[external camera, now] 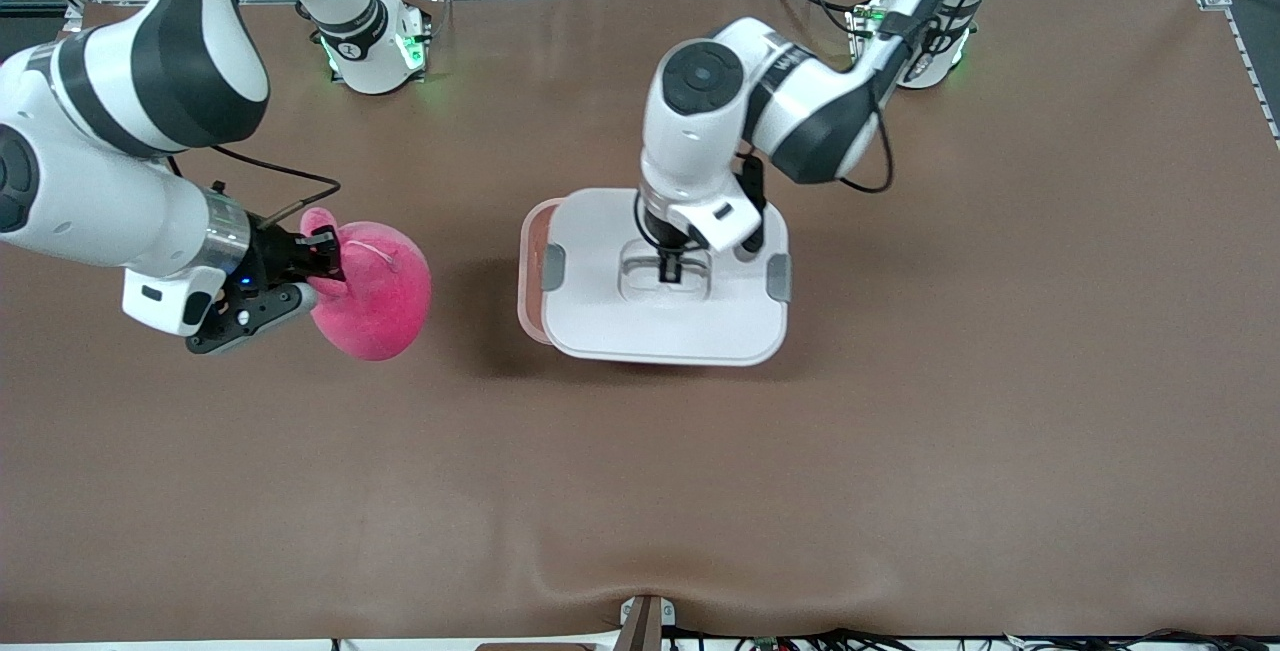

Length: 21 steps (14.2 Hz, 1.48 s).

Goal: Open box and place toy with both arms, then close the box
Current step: 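Lift the lid aside with the left gripper while the right gripper carries the toy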

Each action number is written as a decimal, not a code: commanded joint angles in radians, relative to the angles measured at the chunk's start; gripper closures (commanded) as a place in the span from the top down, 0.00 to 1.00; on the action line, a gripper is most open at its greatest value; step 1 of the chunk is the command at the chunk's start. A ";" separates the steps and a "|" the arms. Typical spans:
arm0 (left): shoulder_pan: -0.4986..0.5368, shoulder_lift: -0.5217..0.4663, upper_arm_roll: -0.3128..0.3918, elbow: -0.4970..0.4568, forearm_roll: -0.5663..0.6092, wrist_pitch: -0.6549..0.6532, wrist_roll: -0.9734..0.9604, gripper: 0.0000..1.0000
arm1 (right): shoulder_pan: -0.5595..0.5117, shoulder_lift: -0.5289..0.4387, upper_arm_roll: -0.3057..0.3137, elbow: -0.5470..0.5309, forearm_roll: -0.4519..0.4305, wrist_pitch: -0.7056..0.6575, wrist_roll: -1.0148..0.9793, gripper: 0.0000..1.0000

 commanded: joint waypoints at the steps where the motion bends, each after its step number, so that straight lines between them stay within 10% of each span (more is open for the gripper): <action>1: 0.068 -0.027 -0.008 -0.013 0.019 -0.015 0.094 0.00 | 0.009 -0.008 -0.011 0.012 0.048 -0.014 0.056 0.00; 21: 0.348 -0.124 -0.010 -0.033 -0.001 -0.158 0.593 0.00 | 0.376 0.144 -0.011 0.112 0.141 0.142 0.645 0.00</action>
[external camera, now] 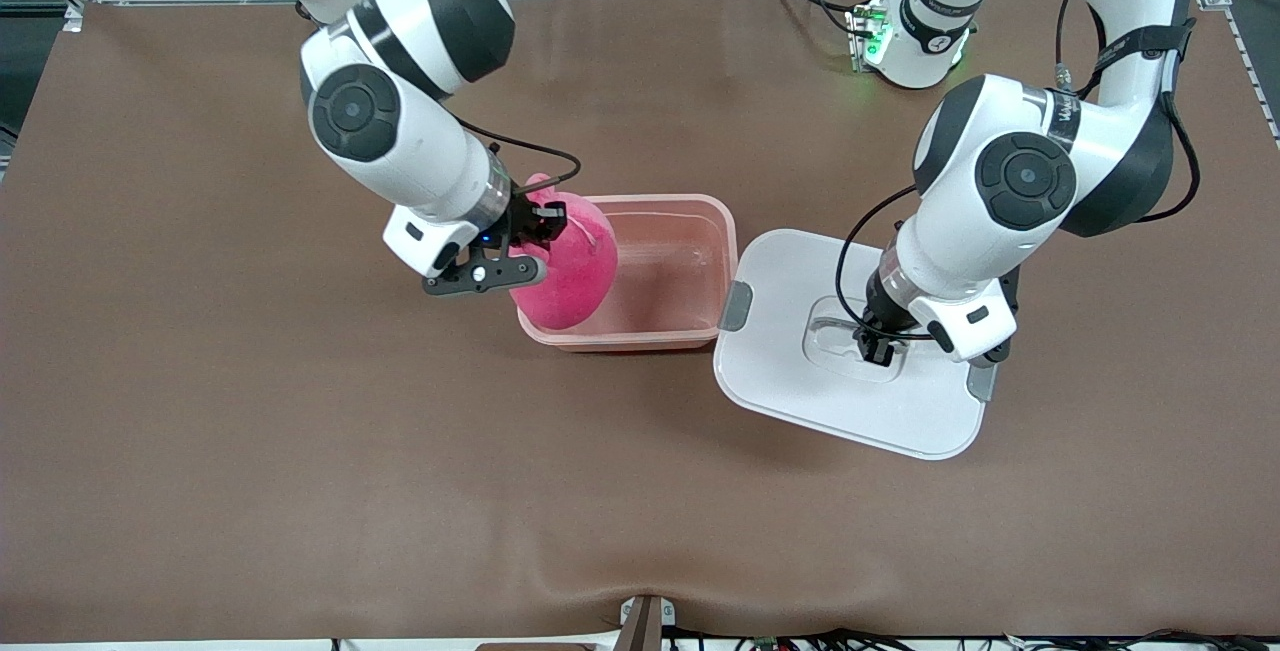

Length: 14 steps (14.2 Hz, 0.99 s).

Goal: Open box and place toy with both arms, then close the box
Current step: 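Lower the pink toy into the open pink box with the right gripper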

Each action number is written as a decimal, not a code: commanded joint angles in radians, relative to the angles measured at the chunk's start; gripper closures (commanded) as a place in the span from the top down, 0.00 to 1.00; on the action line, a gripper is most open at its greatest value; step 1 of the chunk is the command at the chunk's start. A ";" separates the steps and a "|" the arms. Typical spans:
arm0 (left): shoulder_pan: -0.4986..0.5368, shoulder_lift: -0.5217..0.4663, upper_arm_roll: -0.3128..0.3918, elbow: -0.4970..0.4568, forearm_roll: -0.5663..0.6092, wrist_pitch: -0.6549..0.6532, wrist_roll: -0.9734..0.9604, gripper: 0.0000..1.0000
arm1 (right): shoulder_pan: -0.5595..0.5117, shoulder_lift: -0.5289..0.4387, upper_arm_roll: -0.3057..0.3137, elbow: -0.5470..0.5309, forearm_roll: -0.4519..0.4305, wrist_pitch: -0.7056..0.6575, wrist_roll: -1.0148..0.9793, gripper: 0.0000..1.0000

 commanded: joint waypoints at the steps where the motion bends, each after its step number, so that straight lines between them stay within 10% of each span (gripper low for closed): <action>1: 0.020 -0.043 -0.010 -0.027 -0.001 -0.018 0.034 0.00 | 0.032 0.034 -0.013 0.043 0.054 -0.015 0.021 0.00; 14: 0.050 -0.056 -0.008 -0.033 -0.053 -0.018 0.067 0.00 | 0.038 0.167 -0.013 0.033 0.070 -0.016 0.013 0.00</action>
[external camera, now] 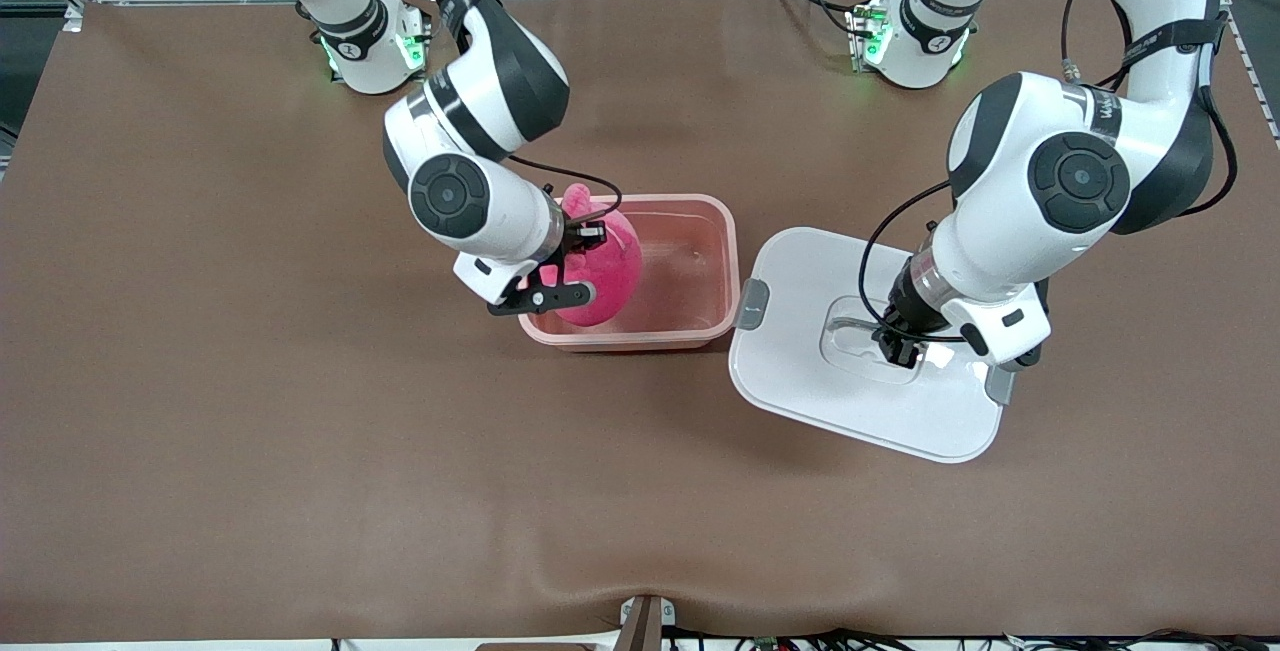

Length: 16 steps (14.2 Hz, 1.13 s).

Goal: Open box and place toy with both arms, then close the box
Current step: 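Lower the pink toy into the open pink box with the right gripper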

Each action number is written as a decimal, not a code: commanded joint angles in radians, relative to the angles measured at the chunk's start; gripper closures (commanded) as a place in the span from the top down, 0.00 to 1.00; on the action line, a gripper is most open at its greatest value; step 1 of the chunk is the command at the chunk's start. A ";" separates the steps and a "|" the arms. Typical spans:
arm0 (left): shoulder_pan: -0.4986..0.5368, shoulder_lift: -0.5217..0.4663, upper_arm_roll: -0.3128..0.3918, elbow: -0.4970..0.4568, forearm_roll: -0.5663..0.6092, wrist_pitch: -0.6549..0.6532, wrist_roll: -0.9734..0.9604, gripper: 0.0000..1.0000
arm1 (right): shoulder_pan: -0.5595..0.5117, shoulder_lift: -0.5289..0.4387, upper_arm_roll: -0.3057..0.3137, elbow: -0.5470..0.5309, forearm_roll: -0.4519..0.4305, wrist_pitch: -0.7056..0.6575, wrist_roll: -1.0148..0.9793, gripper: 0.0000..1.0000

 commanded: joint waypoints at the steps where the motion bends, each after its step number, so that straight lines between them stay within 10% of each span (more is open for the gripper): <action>1: 0.017 -0.045 -0.006 -0.032 -0.018 -0.011 0.018 0.00 | 0.003 0.042 -0.011 0.028 0.021 -0.016 0.009 0.00; 16: 0.020 -0.058 -0.007 -0.057 -0.018 -0.011 0.023 0.00 | 0.133 0.176 -0.013 0.028 0.022 0.226 0.108 0.05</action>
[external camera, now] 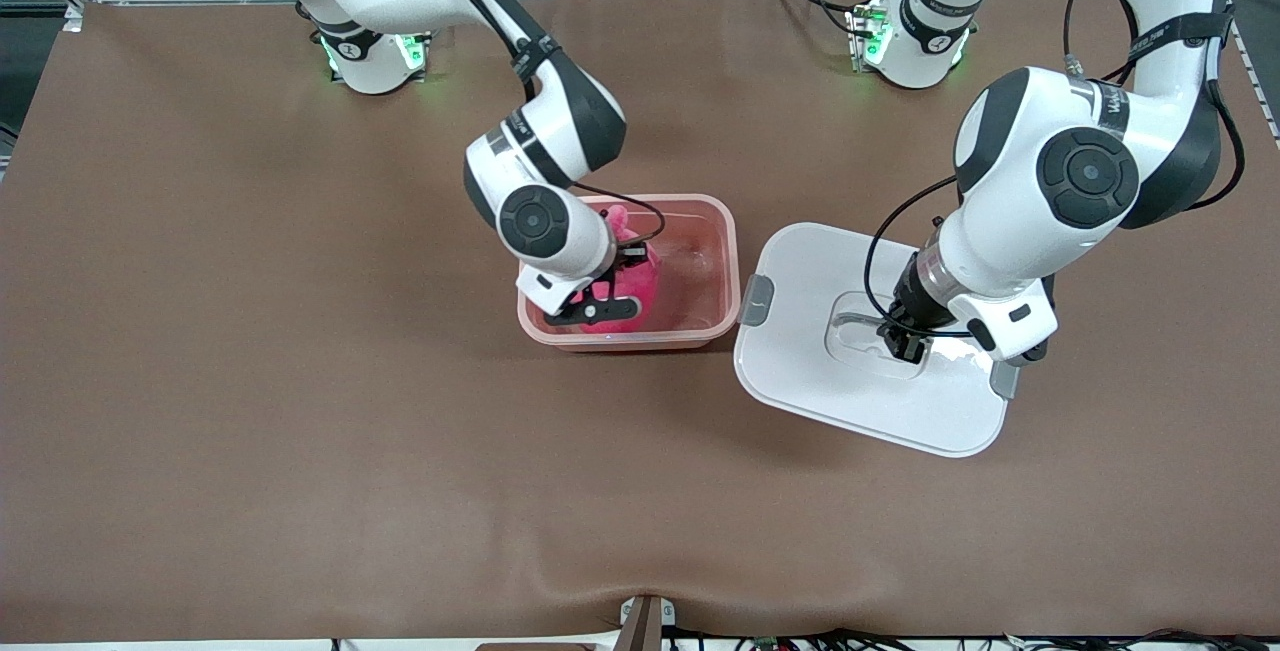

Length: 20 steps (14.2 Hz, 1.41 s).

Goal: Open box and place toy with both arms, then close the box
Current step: 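Lower the pink toy into the open pink box with the right gripper, then open the right gripper and withdraw it from the box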

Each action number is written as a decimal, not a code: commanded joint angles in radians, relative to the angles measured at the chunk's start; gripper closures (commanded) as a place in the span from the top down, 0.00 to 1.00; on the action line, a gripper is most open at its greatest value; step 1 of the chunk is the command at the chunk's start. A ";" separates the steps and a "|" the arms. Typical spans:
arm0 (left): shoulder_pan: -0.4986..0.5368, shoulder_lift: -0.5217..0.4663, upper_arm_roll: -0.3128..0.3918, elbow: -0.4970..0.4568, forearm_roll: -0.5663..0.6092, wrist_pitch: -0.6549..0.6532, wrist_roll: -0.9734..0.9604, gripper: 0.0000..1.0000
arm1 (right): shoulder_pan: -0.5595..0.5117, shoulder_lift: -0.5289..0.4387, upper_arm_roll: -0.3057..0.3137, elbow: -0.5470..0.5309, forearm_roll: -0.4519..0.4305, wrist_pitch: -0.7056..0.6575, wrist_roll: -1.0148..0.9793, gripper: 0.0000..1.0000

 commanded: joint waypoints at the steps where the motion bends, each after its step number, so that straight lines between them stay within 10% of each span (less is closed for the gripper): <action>1: 0.011 -0.040 -0.006 -0.032 -0.019 -0.008 0.021 0.00 | 0.040 0.055 -0.009 0.028 0.020 0.053 0.040 0.05; 5: 0.013 -0.040 -0.004 -0.032 -0.019 -0.008 0.038 0.00 | 0.088 0.112 -0.009 0.028 0.020 0.167 0.101 0.10; 8: 0.013 -0.040 -0.004 -0.034 -0.018 -0.008 0.040 0.00 | 0.109 0.138 -0.009 0.028 0.017 0.195 0.105 1.00; 20: 0.014 -0.041 -0.004 -0.038 -0.019 -0.008 0.043 0.00 | 0.100 0.085 -0.013 0.040 0.017 0.190 0.097 1.00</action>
